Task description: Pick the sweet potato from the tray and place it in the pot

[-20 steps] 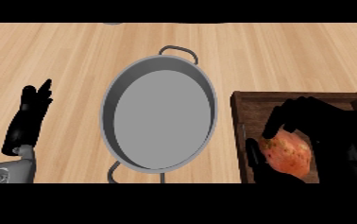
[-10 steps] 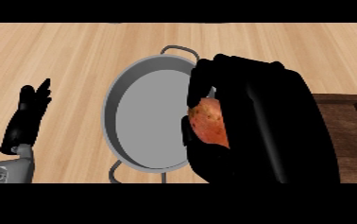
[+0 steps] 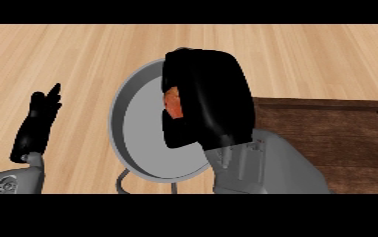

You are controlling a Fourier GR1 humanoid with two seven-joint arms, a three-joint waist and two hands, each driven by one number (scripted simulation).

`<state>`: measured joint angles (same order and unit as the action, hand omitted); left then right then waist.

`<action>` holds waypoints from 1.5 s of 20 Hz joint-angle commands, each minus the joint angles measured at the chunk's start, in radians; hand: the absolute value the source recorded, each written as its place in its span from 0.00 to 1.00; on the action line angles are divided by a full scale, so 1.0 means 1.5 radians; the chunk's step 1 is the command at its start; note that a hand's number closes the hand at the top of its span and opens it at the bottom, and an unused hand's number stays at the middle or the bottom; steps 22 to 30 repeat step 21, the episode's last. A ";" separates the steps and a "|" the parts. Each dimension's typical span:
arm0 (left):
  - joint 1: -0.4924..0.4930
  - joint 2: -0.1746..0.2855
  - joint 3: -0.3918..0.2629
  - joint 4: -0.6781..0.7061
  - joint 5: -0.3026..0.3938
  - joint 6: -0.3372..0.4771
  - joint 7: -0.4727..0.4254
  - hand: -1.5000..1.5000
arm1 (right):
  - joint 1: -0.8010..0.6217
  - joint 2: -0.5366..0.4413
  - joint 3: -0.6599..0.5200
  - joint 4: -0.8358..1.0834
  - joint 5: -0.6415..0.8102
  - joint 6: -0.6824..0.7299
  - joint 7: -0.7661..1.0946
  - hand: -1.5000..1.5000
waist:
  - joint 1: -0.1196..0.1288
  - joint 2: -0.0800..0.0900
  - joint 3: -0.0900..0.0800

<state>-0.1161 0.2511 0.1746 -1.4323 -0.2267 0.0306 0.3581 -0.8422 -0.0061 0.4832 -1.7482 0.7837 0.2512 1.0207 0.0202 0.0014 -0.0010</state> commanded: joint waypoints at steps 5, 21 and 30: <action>0.002 0.016 0.012 0.021 0.005 -0.017 -0.022 0.50 | 0.014 0.004 0.044 0.165 -0.101 -0.215 -0.024 0.00 | 0.001 0.002 0.000; 0.004 0.004 0.010 -0.016 -0.002 -0.003 0.031 0.50 | 0.152 -0.031 -0.092 0.038 -0.124 -0.530 -0.164 0.00 | -0.017 -0.002 0.001; 0.004 0.004 0.010 -0.016 -0.002 -0.003 0.031 0.50 | 0.152 -0.031 -0.092 0.038 -0.124 -0.530 -0.164 0.00 | -0.017 -0.002 0.001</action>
